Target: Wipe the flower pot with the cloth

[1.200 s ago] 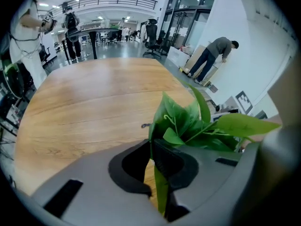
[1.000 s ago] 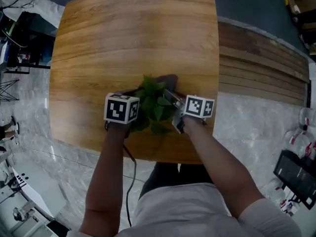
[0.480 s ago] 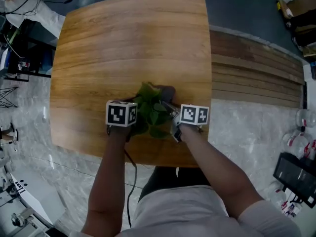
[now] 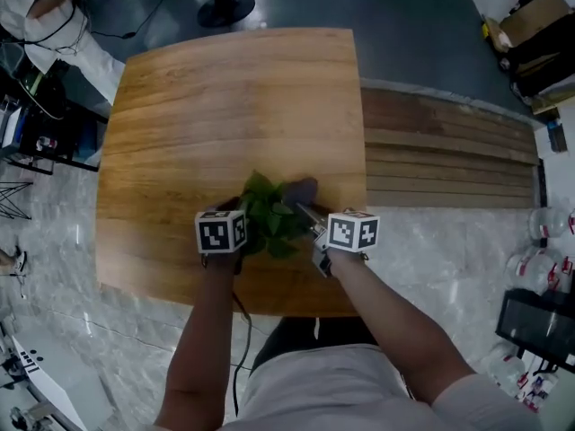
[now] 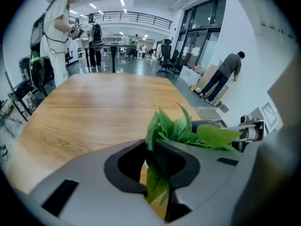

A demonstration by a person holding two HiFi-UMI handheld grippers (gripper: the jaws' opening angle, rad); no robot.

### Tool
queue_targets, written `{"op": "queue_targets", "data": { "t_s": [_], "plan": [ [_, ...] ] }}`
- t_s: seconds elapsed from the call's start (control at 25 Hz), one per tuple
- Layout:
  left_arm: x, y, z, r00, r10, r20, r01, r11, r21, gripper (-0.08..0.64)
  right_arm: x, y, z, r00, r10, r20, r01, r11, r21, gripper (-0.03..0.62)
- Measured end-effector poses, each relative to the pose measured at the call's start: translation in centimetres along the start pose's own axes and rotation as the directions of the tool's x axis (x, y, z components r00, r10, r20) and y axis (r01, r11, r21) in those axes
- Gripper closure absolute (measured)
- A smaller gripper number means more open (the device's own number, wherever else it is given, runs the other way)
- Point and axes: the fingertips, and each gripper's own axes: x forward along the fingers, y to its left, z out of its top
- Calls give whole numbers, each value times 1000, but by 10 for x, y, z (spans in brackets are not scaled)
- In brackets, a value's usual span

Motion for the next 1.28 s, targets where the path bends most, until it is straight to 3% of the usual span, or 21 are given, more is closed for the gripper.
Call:
{"op": "queue_targets", "data": {
  "t_s": [0.24,0.4,0.52,0.72,0.96,1.28],
  "plan": [
    [-36,-6,10,996,-24,87,29,998,-57,502,-33,36,12,1000,-2,30,4,996,-85,528],
    [-69,-3,28,989,-30,143,38,998,-50,502,-42,72,29,998,22,53,-13,988,-151,528],
    [-104,-11,44,973,-54,224,69,996,-62,502,-52,103,45,995,51,81,-33,976,-213,528],
    [-174,-38,74,925,-94,368,116,993,-37,520,-74,163,59,988,96,123,-51,943,-328,528],
    [-265,-59,109,843,-124,524,124,992,35,552,-109,251,67,974,144,176,-31,851,-524,529],
    [-368,-84,124,736,-170,656,122,985,120,554,-150,351,81,955,142,259,90,697,-711,529]
  ]
}}
